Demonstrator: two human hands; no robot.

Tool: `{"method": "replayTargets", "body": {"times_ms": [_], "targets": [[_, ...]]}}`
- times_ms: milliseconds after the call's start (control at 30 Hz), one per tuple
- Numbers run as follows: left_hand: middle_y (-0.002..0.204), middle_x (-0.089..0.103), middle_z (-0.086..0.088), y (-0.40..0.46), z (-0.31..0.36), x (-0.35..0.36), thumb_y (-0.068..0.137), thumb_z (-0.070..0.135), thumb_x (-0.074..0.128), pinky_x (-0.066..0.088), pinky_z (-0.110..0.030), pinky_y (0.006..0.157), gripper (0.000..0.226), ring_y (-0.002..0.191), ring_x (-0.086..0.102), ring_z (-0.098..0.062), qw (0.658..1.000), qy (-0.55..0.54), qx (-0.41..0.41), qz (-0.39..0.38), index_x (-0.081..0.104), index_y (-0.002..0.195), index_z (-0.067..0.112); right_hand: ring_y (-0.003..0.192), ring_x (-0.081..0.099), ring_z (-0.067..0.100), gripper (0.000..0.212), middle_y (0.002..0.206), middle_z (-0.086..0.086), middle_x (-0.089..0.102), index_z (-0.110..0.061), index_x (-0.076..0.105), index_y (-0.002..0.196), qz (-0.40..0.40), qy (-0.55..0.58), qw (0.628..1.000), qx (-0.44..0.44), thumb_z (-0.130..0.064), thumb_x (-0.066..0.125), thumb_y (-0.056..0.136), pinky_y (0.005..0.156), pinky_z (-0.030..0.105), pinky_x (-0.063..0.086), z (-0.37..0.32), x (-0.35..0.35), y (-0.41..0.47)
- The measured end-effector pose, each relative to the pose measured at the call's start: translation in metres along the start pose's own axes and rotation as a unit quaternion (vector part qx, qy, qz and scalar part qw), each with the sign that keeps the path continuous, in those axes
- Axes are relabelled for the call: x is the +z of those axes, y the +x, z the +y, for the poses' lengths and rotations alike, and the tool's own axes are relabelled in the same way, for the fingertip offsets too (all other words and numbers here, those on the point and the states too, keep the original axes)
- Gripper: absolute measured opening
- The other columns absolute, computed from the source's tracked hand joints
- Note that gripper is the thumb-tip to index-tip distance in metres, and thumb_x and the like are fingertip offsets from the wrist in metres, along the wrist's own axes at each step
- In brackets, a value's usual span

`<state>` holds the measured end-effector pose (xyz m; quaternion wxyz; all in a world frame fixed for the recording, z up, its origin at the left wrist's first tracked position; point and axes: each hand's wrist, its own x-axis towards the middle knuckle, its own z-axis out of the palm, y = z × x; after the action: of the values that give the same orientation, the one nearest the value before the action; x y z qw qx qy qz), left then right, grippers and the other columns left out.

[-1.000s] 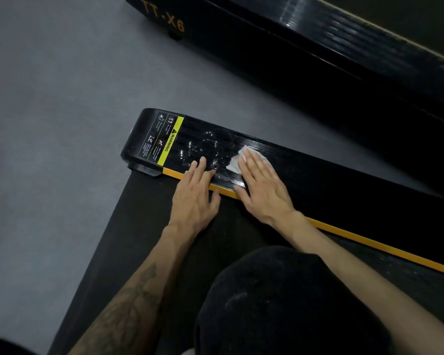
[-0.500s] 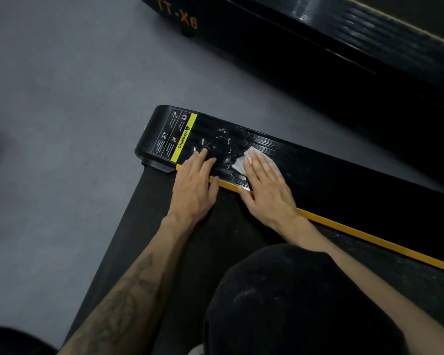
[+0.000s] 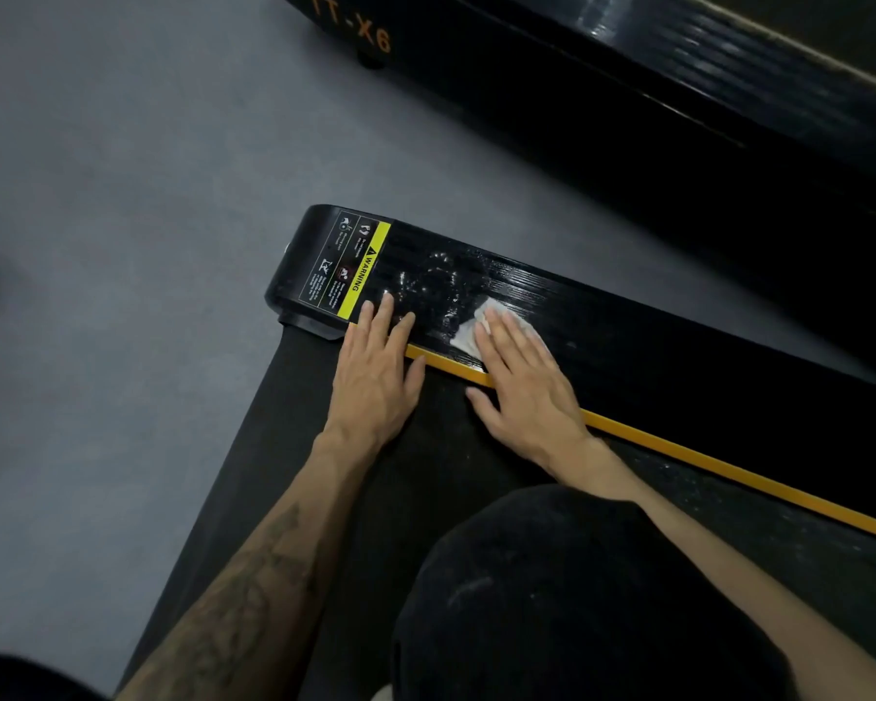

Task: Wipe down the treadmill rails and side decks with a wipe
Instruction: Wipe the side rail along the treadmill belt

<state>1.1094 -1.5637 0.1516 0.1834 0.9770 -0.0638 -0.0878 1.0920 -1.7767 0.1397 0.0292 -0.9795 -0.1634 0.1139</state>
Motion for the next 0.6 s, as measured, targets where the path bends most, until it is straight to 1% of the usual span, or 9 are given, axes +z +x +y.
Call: {"method": "replayTargets", "body": {"times_ms": [67, 133, 200, 300, 367, 467, 533, 600], "targets": [[0.169, 0.022, -0.012, 0.001, 0.002, -0.001, 0.104, 0.038, 0.050, 0.015, -0.047, 0.129, 0.058, 0.158, 0.012, -0.030, 1.000, 0.002, -0.006, -0.001, 0.039, 0.156, 0.015, 0.158, -0.011, 0.024, 0.086, 0.171, 0.011, -0.009, -0.011, 0.002, 0.164, -0.007, 0.018, 0.999, 0.029, -0.054, 0.041, 0.102, 0.129, 0.042, -0.002, -0.017, -0.004, 0.018], [0.168, 0.025, -0.014, 0.002, 0.005, -0.003, 0.103, 0.036, 0.051, 0.017, -0.048, 0.128, 0.057, 0.158, 0.014, -0.031, 1.000, -0.007, -0.011, -0.004, 0.040, 0.155, 0.013, 0.158, -0.014, 0.025, 0.087, 0.171, 0.011, -0.013, -0.012, 0.000, 0.164, -0.012, 0.032, 0.999, 0.024, -0.054, 0.043, 0.101, 0.129, 0.042, -0.005, -0.030, -0.005, 0.026], [0.167, 0.026, -0.014, 0.004, 0.007, -0.005, 0.104, 0.035, 0.052, 0.017, -0.048, 0.128, 0.056, 0.158, 0.015, -0.031, 1.000, -0.019, -0.017, -0.009, 0.042, 0.154, 0.013, 0.158, -0.014, 0.024, 0.087, 0.171, 0.009, -0.013, -0.014, 0.000, 0.165, -0.015, 0.033, 0.999, -0.012, -0.054, 0.045, 0.101, 0.129, 0.043, -0.004, -0.034, -0.002, 0.020], [0.168, 0.026, -0.012, 0.004, 0.006, -0.007, 0.104, 0.036, 0.053, 0.016, -0.046, 0.129, 0.055, 0.158, 0.014, -0.029, 0.999, -0.034, -0.023, -0.012, 0.042, 0.154, 0.015, 0.159, -0.012, 0.022, 0.085, 0.172, 0.006, -0.010, -0.016, 0.002, 0.165, -0.009, 0.012, 0.997, -0.075, -0.051, 0.044, 0.100, 0.130, 0.043, 0.001, -0.020, 0.002, -0.003], [0.168, 0.025, -0.011, 0.004, 0.006, -0.009, 0.104, 0.035, 0.053, 0.014, -0.043, 0.129, 0.055, 0.158, 0.014, -0.029, 0.999, -0.035, -0.021, -0.013, 0.042, 0.154, 0.015, 0.159, -0.010, 0.022, 0.084, 0.173, 0.005, -0.007, -0.017, 0.005, 0.166, -0.010, 0.006, 0.996, -0.085, -0.049, 0.044, 0.100, 0.130, 0.043, 0.004, -0.005, 0.004, -0.014], [0.168, 0.026, -0.012, 0.004, 0.007, -0.011, 0.104, 0.030, 0.054, 0.012, -0.040, 0.128, 0.053, 0.157, 0.015, -0.029, 0.999, -0.030, -0.016, -0.009, 0.043, 0.154, 0.013, 0.159, -0.006, 0.023, 0.088, 0.172, 0.008, -0.004, -0.014, 0.006, 0.165, -0.003, -0.004, 0.999, -0.047, -0.048, 0.051, 0.097, 0.130, 0.042, 0.002, 0.002, 0.002, -0.010], [0.167, 0.026, -0.013, 0.004, 0.007, -0.011, 0.103, 0.029, 0.054, 0.013, -0.040, 0.128, 0.054, 0.157, 0.016, -0.029, 1.000, -0.027, -0.013, -0.006, 0.043, 0.153, 0.013, 0.159, -0.011, 0.023, 0.092, 0.172, 0.010, -0.009, -0.012, 0.002, 0.165, -0.006, 0.012, 1.000, -0.004, -0.052, 0.049, 0.097, 0.130, 0.041, -0.002, -0.009, -0.002, 0.008], [0.167, 0.027, -0.014, 0.003, 0.007, -0.011, 0.102, 0.029, 0.055, 0.013, -0.040, 0.129, 0.055, 0.157, 0.016, -0.030, 1.000, -0.027, -0.009, -0.007, 0.044, 0.153, 0.012, 0.158, -0.015, 0.024, 0.093, 0.171, 0.011, -0.012, -0.011, 0.000, 0.165, -0.009, 0.026, 1.000, 0.014, -0.055, 0.045, 0.097, 0.129, 0.042, -0.004, -0.026, -0.004, 0.026]]}}
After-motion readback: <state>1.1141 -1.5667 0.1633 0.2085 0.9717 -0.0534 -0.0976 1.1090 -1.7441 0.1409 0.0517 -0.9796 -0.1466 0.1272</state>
